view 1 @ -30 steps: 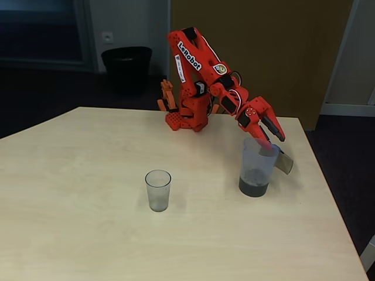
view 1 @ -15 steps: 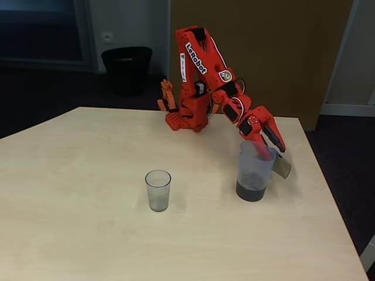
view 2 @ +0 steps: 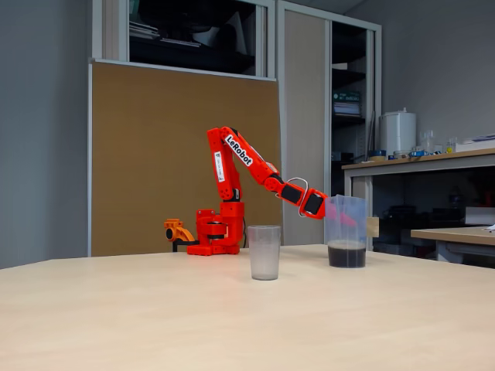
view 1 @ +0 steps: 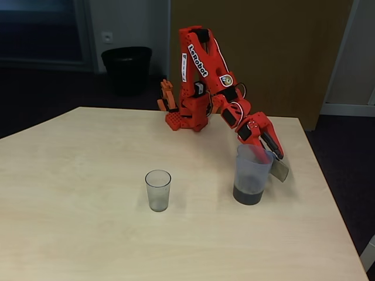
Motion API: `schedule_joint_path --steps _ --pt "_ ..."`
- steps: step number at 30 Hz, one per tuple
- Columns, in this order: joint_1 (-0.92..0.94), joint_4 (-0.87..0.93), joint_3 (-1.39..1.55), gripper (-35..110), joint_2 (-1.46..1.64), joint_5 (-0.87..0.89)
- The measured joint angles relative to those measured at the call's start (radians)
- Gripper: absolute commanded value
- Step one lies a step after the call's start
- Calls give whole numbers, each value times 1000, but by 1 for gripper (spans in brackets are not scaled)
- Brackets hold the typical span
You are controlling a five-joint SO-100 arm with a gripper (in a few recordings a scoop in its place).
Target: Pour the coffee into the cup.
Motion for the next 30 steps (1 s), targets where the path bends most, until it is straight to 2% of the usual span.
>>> schedule_joint_path --steps 15,24,30 --pt "51 -48 -132 16 -147 -25" --pt "86 -51 -156 0 -169 -17" --pt "103 -71 -156 0 -169 -26"
